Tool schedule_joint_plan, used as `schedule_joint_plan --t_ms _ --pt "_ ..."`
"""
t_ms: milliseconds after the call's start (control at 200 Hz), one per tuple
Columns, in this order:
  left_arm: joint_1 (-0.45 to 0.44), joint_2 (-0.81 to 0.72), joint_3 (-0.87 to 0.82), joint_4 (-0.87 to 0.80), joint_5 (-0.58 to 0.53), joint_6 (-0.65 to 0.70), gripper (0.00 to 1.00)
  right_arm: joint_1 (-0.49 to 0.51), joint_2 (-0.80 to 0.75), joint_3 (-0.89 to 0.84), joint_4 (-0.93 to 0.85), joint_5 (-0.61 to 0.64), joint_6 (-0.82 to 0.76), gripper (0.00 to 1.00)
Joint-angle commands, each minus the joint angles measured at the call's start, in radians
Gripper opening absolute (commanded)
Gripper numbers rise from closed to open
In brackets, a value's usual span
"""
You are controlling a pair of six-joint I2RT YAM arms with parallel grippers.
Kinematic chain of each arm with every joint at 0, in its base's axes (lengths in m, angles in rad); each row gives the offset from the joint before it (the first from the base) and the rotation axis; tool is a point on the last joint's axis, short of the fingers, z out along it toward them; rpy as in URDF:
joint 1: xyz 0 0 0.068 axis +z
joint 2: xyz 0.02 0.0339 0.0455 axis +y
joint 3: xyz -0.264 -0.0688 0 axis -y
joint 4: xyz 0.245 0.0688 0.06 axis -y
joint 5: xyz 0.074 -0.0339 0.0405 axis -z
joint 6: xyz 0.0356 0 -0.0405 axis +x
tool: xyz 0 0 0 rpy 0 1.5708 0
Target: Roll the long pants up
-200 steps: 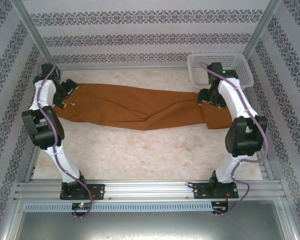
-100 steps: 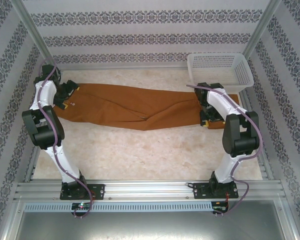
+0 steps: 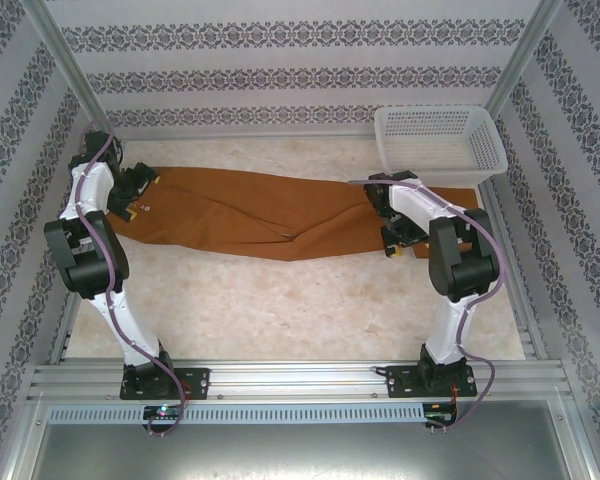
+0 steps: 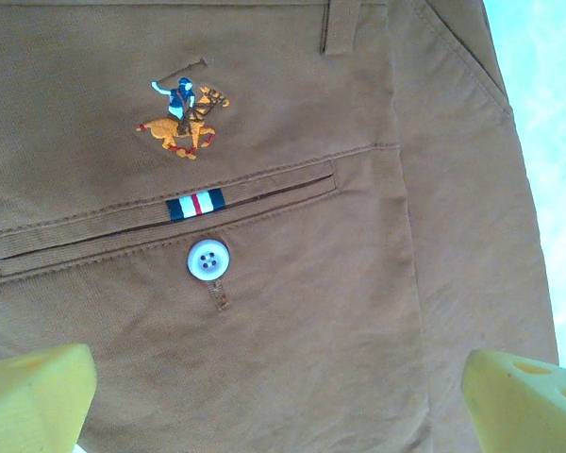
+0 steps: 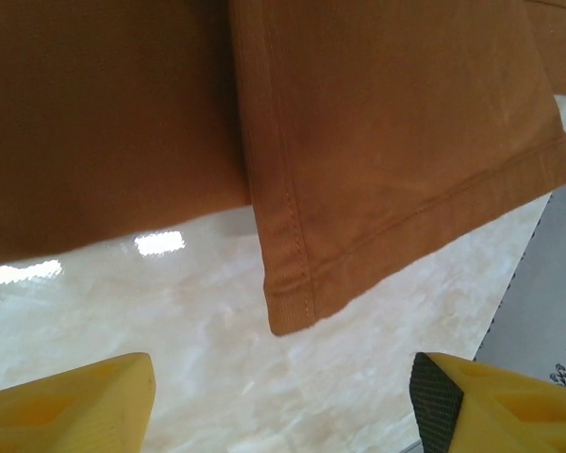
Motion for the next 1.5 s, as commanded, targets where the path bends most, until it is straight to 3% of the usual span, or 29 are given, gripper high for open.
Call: schedule_joint_plan --t_ms 0,185,370,560,894,1284,1494 --pt "0.008 -0.033 -0.004 0.001 -0.016 0.014 1.0 -0.003 0.03 0.019 0.018 0.065 -0.017 0.69" --pt "0.008 -0.032 -0.002 -0.005 -0.028 0.015 1.0 -0.006 0.064 0.047 0.017 0.136 -0.034 0.65" --pt "0.008 -0.028 -0.003 -0.003 -0.026 0.013 1.0 -0.02 0.072 0.046 0.019 0.157 -0.048 0.39" --pt "0.008 -0.023 -0.006 0.003 -0.022 0.007 1.0 -0.025 0.061 0.018 0.017 0.182 -0.051 0.42" --pt "0.008 -0.022 -0.005 -0.002 -0.026 0.008 1.0 -0.008 0.039 -0.019 0.012 0.116 -0.007 0.55" --pt "0.008 -0.021 -0.007 0.0 -0.023 0.005 1.0 0.041 0.069 -0.02 0.003 0.097 0.02 0.57" --pt "0.008 -0.022 0.004 -0.022 -0.043 0.017 1.0 0.037 0.091 -0.03 0.017 0.158 0.022 0.5"
